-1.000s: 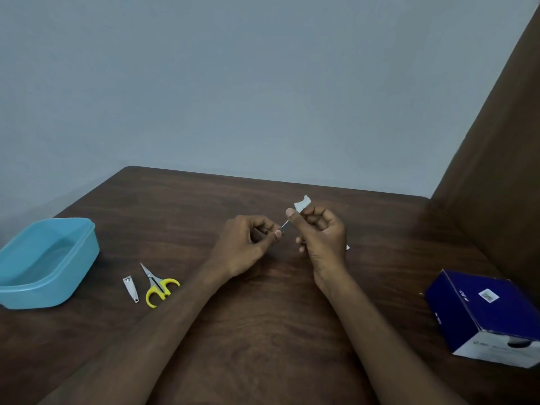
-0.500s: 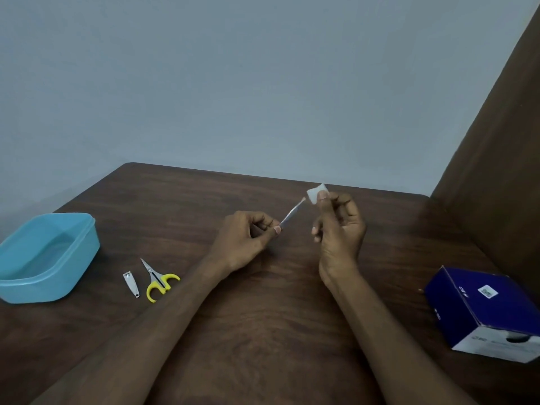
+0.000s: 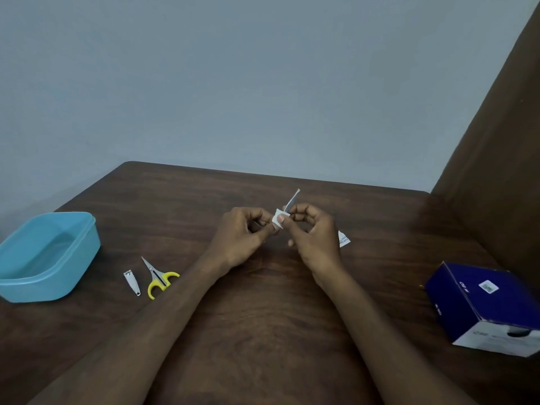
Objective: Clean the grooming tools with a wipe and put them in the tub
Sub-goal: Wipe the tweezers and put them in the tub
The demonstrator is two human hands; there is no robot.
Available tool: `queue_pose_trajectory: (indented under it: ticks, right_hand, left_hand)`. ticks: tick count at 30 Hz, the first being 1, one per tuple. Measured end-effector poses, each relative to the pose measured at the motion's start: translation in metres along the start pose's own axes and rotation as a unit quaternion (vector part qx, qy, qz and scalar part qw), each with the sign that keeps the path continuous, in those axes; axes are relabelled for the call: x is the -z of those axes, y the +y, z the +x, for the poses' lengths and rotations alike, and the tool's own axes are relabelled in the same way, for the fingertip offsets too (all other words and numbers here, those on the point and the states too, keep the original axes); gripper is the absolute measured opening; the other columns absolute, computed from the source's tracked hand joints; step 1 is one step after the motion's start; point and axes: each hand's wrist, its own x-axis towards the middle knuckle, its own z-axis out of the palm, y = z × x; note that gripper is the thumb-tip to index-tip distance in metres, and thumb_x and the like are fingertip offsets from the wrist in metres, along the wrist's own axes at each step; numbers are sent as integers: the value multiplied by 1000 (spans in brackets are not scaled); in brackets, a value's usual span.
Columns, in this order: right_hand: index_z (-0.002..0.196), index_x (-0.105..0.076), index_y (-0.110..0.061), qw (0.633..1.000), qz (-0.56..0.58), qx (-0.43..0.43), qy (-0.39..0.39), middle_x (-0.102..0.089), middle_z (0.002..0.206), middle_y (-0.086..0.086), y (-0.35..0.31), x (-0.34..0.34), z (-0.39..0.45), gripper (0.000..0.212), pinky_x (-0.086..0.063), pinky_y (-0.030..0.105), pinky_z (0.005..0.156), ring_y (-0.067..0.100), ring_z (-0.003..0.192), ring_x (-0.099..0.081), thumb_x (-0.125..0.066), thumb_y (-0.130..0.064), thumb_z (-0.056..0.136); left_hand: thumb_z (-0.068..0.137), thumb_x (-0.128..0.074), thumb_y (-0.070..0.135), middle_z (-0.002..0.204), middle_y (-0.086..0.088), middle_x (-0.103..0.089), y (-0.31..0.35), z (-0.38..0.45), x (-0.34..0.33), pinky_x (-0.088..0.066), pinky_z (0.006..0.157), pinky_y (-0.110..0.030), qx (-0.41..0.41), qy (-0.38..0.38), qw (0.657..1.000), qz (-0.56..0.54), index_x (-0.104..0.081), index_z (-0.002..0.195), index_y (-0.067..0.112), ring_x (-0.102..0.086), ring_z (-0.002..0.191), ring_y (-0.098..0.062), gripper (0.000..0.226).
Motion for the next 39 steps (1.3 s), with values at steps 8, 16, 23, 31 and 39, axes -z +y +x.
queue_pose_trajectory:
  ticks: [8,16,23,31,39]
  right_hand:
    - [91,-77,-24,1000,16,-10,8,-79,86,-8,-4,0,-1,12,-45,22,50,13,45,-60,-88,-27,87]
    - [90,-79,-24,1000,20,-5,10,-76,74,-5,3,-2,3,15,-42,25,50,15,45,-59,-75,-35,99]
    - [90,-78,-26,998,23,-7,57,-80,85,-8,-2,-1,1,9,-47,25,50,13,44,-60,-84,-33,92]
    - [92,-75,-21,986,75,-19,148,-80,89,-6,1,5,8,17,-43,28,52,14,43,-57,-80,-37,95]
    - [92,-76,-21,964,112,-35,239,-81,96,-9,-3,12,10,15,-45,29,52,11,41,-53,-81,-34,95]
  left_hand:
    - [94,-79,24,74,10,-76,1,0,-2,-50,59,-21,-6,15,1000,23,-81,83,24,-66,61,-4,11]
    - [94,-80,24,78,13,-78,2,0,-4,-56,66,-24,-18,15,999,31,-81,85,24,-73,71,-9,9]
    - [94,-80,26,76,15,-77,2,0,-4,-48,58,-15,-34,20,997,73,-81,84,27,-70,65,-1,10]
    - [92,-79,38,69,28,-68,-1,0,-8,-49,59,-23,-45,-11,989,140,-73,77,39,-65,61,3,15]
    - [93,-77,40,75,32,-70,-4,2,-6,-59,70,-32,-21,-12,991,132,-75,80,45,-66,69,8,14]
